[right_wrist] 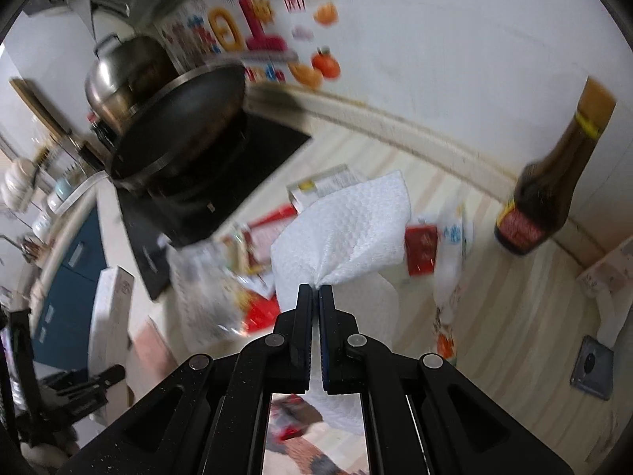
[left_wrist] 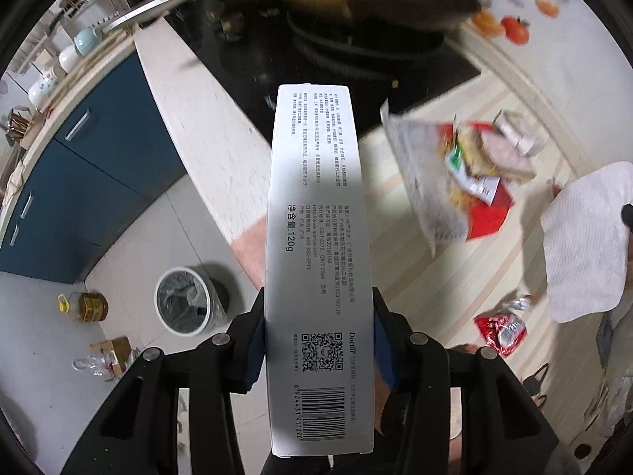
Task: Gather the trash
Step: 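Carry the white box and paper towel over the floor trash bin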
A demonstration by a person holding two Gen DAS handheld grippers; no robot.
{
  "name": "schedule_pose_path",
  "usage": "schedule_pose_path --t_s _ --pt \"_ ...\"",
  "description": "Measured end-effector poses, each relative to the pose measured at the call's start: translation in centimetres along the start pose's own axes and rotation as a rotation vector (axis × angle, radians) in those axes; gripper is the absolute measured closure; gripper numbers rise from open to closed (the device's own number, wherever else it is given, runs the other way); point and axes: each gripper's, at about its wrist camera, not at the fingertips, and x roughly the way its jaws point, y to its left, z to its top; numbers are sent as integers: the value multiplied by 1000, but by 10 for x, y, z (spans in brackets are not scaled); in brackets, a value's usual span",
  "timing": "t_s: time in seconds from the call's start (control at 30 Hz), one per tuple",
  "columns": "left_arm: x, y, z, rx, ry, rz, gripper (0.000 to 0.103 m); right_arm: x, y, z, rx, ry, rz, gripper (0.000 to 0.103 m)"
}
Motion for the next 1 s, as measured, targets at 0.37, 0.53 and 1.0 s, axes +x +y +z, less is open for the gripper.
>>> schedule_pose_path --t_s 0.37,0.53,1.0 --pt "-30 30 9 -41 -117 0 61 -55 48 29 -64 -107 60 100" --pt "-38 71 3 -109 -141 -4 61 -41 105 19 -143 -72 83 100" --pt "-28 292 -50 -301 -148 63 61 42 391 -92 -445 59 190 100"
